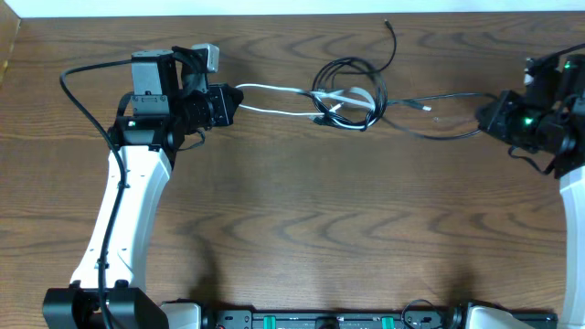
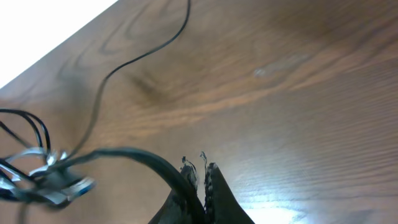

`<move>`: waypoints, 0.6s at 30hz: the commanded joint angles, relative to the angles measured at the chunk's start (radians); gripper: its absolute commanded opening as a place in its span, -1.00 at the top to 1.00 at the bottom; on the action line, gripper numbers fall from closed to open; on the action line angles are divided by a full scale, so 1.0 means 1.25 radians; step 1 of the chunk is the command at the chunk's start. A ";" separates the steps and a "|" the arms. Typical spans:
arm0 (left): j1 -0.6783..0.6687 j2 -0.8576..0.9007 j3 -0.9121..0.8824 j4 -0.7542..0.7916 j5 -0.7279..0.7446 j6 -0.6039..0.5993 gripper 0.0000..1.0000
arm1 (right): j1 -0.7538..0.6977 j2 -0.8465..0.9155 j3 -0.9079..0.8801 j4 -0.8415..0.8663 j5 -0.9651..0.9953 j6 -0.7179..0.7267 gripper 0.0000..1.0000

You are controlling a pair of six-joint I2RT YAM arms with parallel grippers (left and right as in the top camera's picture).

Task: Untangle cables

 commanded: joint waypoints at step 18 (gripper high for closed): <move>-0.146 0.021 -0.012 -0.128 -0.112 0.137 0.18 | 0.336 0.285 0.012 0.037 -0.035 -0.003 0.98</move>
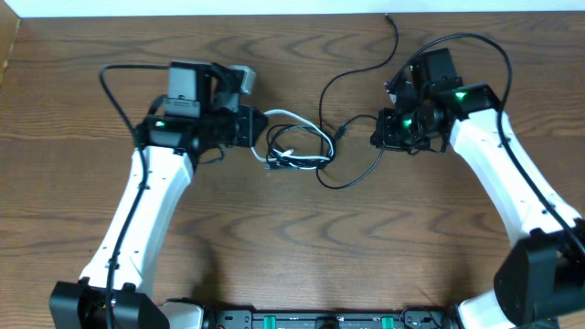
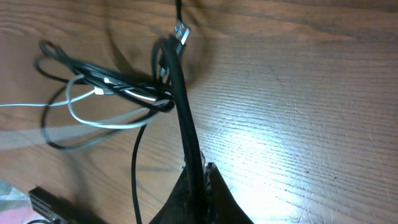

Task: Untangle cables

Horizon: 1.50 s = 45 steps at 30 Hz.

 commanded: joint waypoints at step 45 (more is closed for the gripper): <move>-0.233 0.403 -0.011 0.166 -0.194 -0.402 -0.85 | -0.052 0.016 0.012 -0.013 -0.005 -0.043 0.98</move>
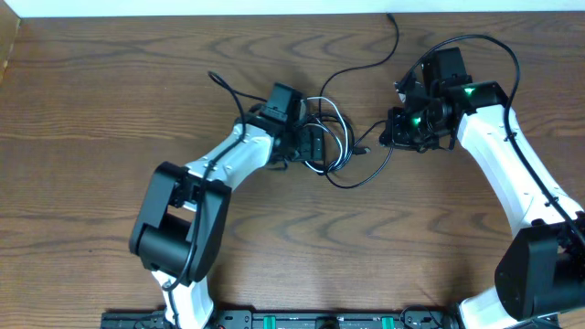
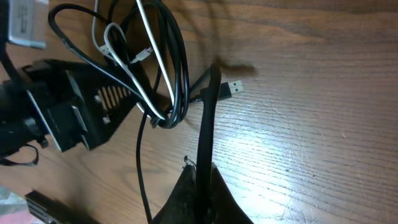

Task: Untangle cables

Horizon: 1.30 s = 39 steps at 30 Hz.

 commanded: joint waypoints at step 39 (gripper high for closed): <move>0.008 -0.081 0.005 0.002 -0.039 0.124 0.86 | -0.052 -0.001 0.012 -0.017 0.008 -0.039 0.85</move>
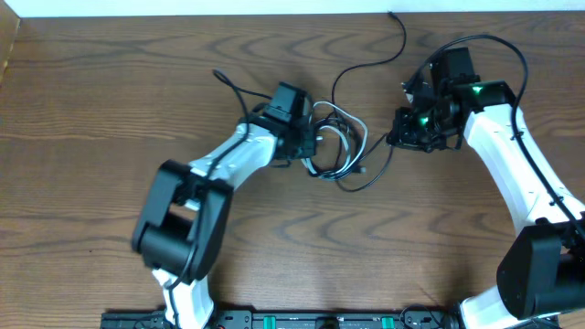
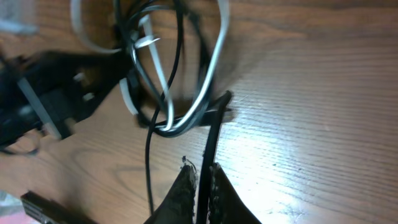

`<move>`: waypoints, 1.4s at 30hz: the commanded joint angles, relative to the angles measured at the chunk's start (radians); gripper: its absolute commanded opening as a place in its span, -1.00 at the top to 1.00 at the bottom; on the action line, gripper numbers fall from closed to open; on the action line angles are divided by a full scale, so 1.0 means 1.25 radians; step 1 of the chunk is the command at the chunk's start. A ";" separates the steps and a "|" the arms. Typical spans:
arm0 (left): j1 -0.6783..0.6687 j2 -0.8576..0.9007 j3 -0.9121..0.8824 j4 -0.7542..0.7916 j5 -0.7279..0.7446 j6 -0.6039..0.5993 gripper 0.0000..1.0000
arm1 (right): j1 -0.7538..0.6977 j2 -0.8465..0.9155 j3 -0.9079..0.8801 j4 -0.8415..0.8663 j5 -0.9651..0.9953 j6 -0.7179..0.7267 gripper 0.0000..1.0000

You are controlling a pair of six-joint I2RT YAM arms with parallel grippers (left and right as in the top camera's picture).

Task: Untangle cables

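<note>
A tangle (image 1: 336, 151) of black and white cable loops lies mid-table. My left gripper (image 1: 315, 146) is pushed into its left side, fingers closed where the white cable (image 2: 214, 56) passes. To the right, my right gripper (image 1: 399, 137) is shut on a thick black cable (image 2: 211, 140). In the right wrist view that cable runs straight from my right gripper (image 2: 202, 171) up to the loops. A thin black strand (image 1: 343, 78) curves from the tangle toward the far edge.
The wooden table (image 1: 274, 247) carries only the cables and both arms. The left arm (image 1: 219, 169) lies across the middle left. The thin black strand ends near the far table edge (image 1: 391, 14).
The loops have shifted slightly right and spread wider. The USB plug next to the gripped black cable no longer shows in the right wrist view. Both grippers keep their hold, almost in place.
At first the arms were far apart, the left holding the white cable and the right the black one, with the knot stretched between them. Then both grippers stood close to the tangle and the cables went slack. Now the left gripper is inside the loops.
</note>
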 commanded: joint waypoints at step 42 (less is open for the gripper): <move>0.014 -0.245 -0.002 -0.202 0.040 0.192 0.86 | 0.301 0.161 -0.001 -0.082 -0.038 -0.303 0.07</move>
